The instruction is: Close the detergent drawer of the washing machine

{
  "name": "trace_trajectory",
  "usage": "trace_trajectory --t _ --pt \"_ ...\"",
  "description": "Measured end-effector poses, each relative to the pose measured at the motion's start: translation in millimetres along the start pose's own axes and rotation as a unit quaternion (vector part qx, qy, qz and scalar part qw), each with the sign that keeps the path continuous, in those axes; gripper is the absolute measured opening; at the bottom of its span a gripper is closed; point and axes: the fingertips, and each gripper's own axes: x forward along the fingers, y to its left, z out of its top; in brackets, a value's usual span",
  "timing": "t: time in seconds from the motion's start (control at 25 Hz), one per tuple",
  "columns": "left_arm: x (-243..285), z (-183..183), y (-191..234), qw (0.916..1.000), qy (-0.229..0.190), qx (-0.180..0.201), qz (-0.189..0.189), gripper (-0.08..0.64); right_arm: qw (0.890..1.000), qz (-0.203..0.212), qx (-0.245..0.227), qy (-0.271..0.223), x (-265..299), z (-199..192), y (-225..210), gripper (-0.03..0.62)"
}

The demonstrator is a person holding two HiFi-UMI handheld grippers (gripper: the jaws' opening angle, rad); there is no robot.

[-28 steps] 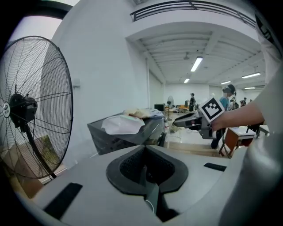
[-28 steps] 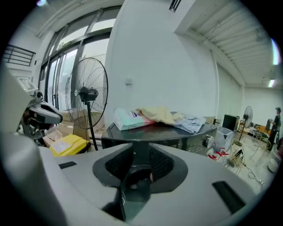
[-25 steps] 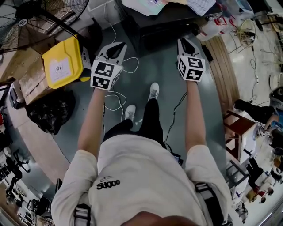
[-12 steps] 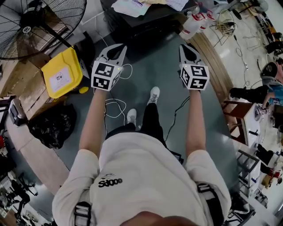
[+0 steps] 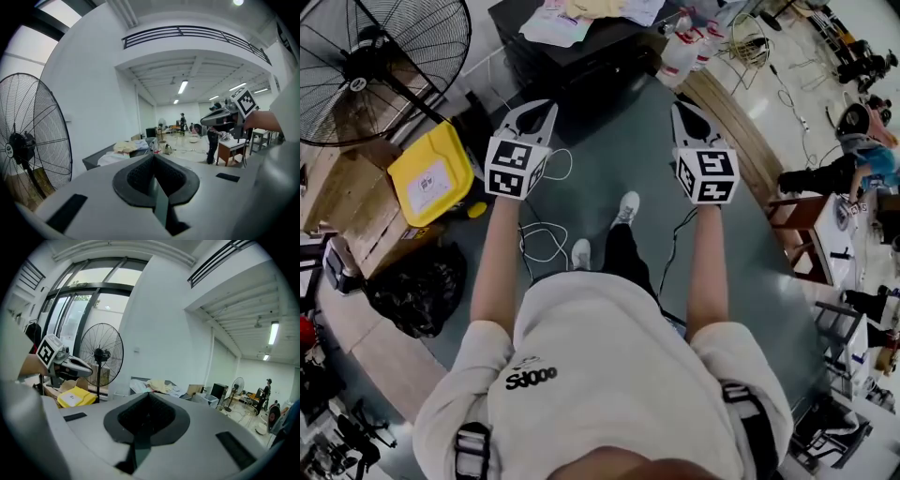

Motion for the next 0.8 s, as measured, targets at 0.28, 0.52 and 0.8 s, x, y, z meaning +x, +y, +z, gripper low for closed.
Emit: trace_trajectory --t 0.28,0.52,0.8 --pt "-15 27 -21 0.9995 -0.013 0.027 -0.015 0.018 0.999 -0.021 -0.018 -0.019 -36 24 1 0.006" --pt "-23 55 -33 0.9982 -0.038 0.042 -0.022 0.018 0.999 -0.028 -0.025 -0.033 -53 39 -1 0.007" --pt "-30 78 -49 0.9958 -0.058 0.061 -0.036 0.018 0.998 -0.002 -0.043 -0.053 -64 63 17 0.006"
